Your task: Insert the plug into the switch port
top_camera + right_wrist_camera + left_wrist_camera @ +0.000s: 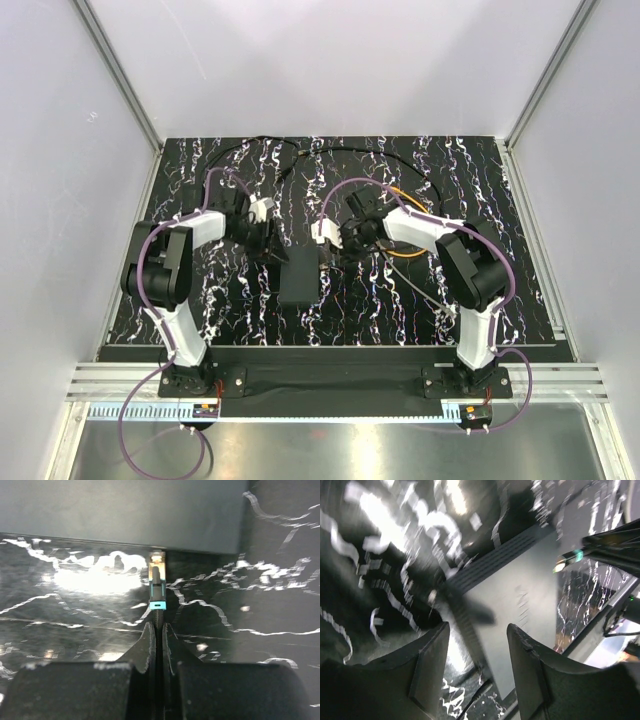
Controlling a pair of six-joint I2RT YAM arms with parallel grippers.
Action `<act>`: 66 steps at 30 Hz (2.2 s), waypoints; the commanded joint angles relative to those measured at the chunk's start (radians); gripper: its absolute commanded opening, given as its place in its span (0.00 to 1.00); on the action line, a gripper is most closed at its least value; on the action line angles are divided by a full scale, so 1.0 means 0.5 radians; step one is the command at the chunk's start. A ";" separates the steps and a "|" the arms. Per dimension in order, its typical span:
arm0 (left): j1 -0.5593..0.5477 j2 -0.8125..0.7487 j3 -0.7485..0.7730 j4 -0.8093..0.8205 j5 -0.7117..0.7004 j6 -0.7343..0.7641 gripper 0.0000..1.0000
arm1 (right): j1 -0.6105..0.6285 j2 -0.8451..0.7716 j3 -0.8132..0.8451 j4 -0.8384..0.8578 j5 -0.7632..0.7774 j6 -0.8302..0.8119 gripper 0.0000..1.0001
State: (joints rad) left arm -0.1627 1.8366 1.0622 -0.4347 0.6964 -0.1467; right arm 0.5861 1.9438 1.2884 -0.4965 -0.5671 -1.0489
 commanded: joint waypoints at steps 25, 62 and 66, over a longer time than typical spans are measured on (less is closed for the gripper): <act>0.126 0.168 0.235 0.105 0.117 -0.066 0.52 | 0.067 -0.145 -0.214 0.692 0.241 0.828 0.00; -0.150 -0.268 -0.468 2.523 0.743 -2.189 0.54 | -0.102 -0.639 -0.169 0.671 -0.409 0.960 0.00; -0.150 -0.265 -0.449 2.401 0.746 -2.118 0.54 | -0.105 -0.642 -0.172 0.683 -0.400 0.963 0.00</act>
State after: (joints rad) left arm -0.2367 1.7027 0.8349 0.7303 1.0462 -1.2102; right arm 0.5308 1.6226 1.1809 -0.2020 -0.7456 -0.5781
